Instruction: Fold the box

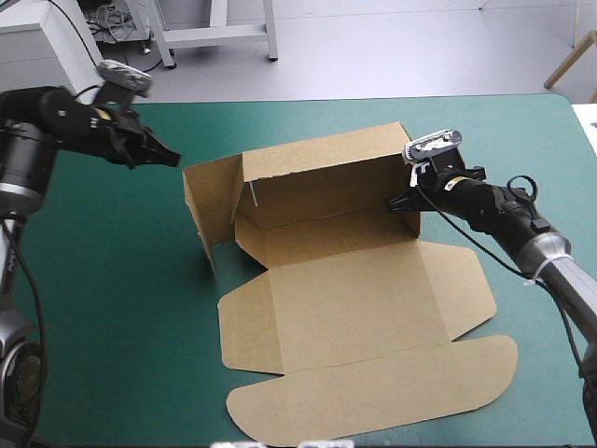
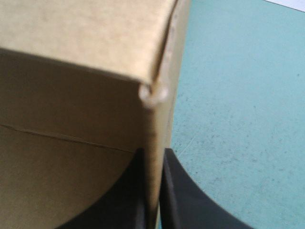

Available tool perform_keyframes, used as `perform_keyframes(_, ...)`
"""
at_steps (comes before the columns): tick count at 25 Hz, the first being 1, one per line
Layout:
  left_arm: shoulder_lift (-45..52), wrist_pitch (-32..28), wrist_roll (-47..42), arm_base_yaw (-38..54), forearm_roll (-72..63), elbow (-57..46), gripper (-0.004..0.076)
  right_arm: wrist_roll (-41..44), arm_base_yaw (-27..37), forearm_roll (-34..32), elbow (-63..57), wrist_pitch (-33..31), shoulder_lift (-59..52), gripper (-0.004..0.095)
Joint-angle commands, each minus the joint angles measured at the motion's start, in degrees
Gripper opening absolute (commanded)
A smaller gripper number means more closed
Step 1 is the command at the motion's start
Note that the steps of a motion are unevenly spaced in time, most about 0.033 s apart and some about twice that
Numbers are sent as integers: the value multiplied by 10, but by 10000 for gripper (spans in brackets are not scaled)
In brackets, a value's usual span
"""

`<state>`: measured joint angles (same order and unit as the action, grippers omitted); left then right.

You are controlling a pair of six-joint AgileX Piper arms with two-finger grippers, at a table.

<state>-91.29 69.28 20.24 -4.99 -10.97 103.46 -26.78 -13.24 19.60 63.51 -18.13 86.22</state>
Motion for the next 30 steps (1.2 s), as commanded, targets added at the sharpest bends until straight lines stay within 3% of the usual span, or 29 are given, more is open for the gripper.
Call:
perform_keyframes(1,31,-9,-24,113,-119,-3,-1,15,4,4,23,21,-21,-18)
perform_keyframes(6,33,28,-25,244,-143,-62,0,33,4,4,23,18,-21,-18)
perform_keyframes(12,74,-72,-40,352,-243,-220,0,36,4,4,24,15,-21,-18)
perform_keyframes(17,80,-118,-21,372,-318,-316,0,66,4,1,57,-34,-21,-18)
perform_keyframes(20,80,-127,-20,372,-317,-338,0,127,4,-33,111,-106,-20,-18)
perform_keyframes(23,81,-134,-20,372,-319,-345,0,204,4,-97,224,-269,-20,-18)
perform_keyframes(28,81,-140,-23,371,-322,-345,0,268,4,-116,308,-483,-19,-18)
perform_keyframes(30,81,-148,-38,371,-326,-345,-1,282,4,-115,294,-508,-20,-18)
